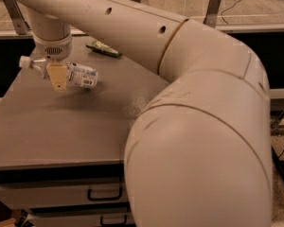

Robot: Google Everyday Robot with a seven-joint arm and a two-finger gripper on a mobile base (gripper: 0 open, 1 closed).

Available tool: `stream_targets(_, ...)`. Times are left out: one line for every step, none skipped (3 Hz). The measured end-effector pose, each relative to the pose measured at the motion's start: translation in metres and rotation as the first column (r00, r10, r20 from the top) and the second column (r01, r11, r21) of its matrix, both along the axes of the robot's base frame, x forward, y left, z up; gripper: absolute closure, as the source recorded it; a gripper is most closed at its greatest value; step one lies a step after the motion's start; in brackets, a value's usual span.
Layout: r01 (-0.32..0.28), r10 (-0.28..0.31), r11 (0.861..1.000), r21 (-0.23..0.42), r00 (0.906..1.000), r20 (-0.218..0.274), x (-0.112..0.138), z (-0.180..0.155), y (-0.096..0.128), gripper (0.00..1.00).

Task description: Knock blue plastic bottle over

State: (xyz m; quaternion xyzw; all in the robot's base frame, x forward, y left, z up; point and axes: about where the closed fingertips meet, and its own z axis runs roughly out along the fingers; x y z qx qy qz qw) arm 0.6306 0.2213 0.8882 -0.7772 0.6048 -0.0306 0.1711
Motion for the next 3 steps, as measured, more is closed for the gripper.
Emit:
stream_targets(-0.014,0.014,1.000,-0.002,0.9999,-0.009,-0.0015,-0.0020,0.0048,0.00)
stream_targets(-0.013,0.013,1.000,0.005,0.9997,-0.022,-0.0032,-0.0053,0.0037,0.00)
stream_targets(-0.008,0.009,1.000,0.023,0.9990,-0.043,-0.0051,-0.0104,0.0007,0.00)
